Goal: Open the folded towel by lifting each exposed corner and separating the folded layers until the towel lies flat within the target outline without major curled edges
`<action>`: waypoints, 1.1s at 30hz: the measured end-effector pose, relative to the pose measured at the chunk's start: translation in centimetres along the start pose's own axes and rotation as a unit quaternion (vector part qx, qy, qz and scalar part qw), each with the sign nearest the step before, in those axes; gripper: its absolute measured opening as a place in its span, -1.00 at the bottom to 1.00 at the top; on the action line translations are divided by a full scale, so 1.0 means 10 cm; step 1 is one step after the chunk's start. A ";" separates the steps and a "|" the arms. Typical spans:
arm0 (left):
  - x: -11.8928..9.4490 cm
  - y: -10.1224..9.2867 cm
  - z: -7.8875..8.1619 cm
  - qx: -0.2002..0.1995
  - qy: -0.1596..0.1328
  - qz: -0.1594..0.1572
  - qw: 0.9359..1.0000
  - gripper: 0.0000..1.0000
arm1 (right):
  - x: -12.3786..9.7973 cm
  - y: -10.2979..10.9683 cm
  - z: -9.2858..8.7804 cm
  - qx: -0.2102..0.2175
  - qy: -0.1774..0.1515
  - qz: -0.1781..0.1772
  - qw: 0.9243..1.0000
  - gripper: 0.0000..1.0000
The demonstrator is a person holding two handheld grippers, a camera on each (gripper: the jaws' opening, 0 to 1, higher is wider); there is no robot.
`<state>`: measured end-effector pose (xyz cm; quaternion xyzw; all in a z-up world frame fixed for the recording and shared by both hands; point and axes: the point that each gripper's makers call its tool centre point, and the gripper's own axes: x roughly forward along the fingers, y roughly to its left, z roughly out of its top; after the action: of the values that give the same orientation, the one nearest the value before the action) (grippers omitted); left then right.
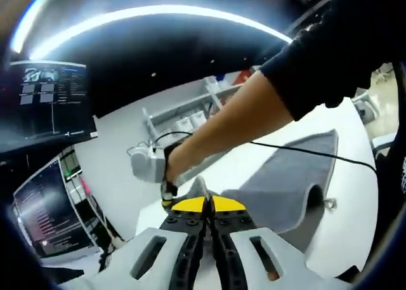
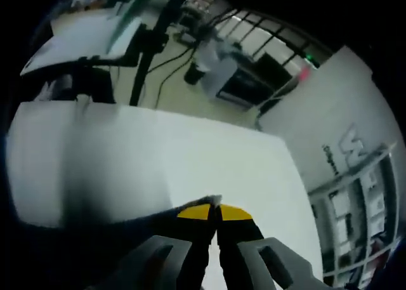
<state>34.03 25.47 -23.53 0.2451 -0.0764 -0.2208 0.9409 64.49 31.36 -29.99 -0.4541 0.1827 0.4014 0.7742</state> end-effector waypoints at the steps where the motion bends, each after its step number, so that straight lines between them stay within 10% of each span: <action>1: -0.01 0.02 -0.02 -0.003 0.004 0.005 1.000 -0.97 | 0.01 0.02 0.05 0.002 -0.006 0.003 1.000 -1.00; 15: -0.28 0.40 -0.55 0.006 0.105 0.060 0.993 -0.97 | 0.27 0.35 0.43 0.013 -0.039 0.032 0.999 -1.00; 33: -0.64 0.15 -1.13 -0.003 0.205 -0.037 0.978 -0.96 | 0.65 0.80 0.43 0.009 -0.031 0.057 0.998 -1.00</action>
<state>31.69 34.36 -32.81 0.2851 0.1273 -0.2005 0.9286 61.85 40.10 -36.41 -0.4234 0.1882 0.4569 0.7593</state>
